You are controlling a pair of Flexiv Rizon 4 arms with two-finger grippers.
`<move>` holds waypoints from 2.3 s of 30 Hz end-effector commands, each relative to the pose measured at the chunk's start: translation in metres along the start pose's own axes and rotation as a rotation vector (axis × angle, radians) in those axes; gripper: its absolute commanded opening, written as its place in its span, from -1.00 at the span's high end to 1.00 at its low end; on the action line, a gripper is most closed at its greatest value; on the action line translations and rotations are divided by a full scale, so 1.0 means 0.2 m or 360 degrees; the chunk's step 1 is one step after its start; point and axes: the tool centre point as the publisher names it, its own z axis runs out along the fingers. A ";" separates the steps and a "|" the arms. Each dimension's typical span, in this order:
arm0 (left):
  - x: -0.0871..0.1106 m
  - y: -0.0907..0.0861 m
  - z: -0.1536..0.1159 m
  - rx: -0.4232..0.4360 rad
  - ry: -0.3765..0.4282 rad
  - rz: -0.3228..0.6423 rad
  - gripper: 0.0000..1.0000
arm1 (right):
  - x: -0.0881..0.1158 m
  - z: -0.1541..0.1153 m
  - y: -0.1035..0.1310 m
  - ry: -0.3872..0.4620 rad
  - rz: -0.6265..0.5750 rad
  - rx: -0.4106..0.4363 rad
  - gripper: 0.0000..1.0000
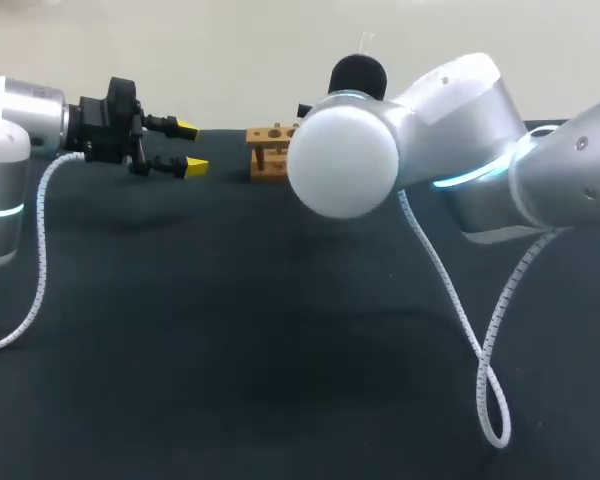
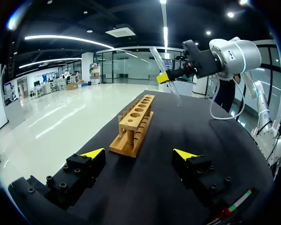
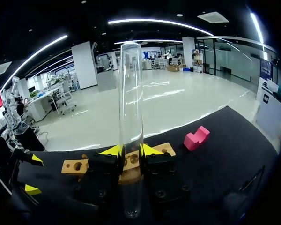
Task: Grasp the test tube, adjust it, and insert it.
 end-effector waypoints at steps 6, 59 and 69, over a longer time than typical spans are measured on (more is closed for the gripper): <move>0.00 0.00 0.00 -0.0004 -0.0006 0.0004 -1.00 | -0.06 0.03 0.00 -0.0155 0.0014 -0.0011 1.00; 0.00 0.00 0.00 -0.0004 -0.0006 0.0004 -1.00 | -0.11 0.41 -0.01 -0.0615 -0.0067 0.0044 1.00; 0.00 0.00 0.00 -0.0004 -0.0006 0.0004 -1.00 | -0.02 0.45 -0.03 -0.0566 -0.0047 0.0067 0.91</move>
